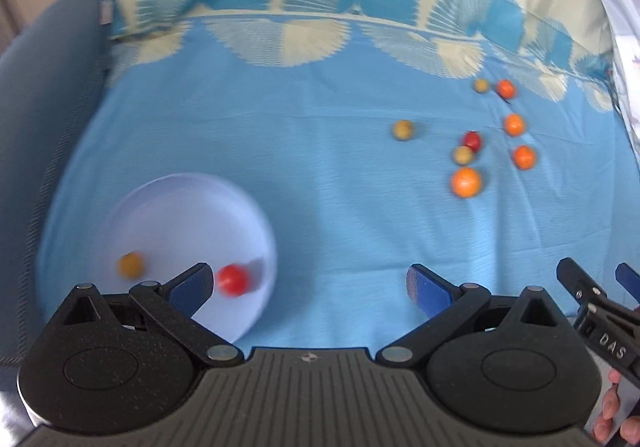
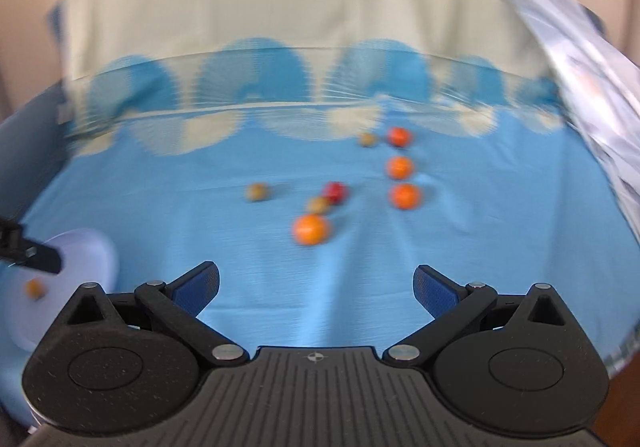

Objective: Organize fruits
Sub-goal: 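Grasp a large orange tangerine with the left tool while the right tool grasps a smaller orange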

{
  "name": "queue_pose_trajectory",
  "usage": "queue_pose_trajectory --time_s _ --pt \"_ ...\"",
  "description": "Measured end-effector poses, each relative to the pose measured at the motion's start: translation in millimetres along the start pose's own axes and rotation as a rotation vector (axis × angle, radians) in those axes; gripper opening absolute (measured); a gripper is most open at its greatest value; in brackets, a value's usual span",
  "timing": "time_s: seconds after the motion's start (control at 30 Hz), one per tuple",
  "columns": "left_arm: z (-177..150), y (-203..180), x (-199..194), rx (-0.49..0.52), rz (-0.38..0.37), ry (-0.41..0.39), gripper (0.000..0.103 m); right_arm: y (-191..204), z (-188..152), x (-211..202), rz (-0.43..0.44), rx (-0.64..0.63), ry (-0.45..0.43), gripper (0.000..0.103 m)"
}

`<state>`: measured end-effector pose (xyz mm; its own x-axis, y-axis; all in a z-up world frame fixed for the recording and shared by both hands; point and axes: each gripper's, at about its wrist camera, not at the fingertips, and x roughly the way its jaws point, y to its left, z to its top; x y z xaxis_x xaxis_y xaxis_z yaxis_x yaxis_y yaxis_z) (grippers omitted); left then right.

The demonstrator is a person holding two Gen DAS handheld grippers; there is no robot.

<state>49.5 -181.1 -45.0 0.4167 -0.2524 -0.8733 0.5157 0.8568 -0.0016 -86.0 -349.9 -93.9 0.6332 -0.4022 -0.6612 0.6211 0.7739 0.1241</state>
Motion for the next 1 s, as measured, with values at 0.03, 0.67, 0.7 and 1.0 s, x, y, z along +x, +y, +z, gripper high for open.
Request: queue_pose_trajectory --time_s 0.03,0.67,0.7,1.0 --pt "6 -11 8 0.015 -0.004 0.003 0.103 -12 1 8 -0.022 0.021 0.002 0.102" --pt "76 -174 205 0.296 0.012 0.095 0.103 -103 25 240 -0.065 0.065 0.022 0.102" --pt "76 -174 212 0.299 0.018 0.101 0.103 -100 24 248 -0.052 0.042 0.034 0.102" --pt "85 -173 221 0.269 0.026 0.126 0.103 -94 27 262 -0.067 -0.015 -0.019 0.102"
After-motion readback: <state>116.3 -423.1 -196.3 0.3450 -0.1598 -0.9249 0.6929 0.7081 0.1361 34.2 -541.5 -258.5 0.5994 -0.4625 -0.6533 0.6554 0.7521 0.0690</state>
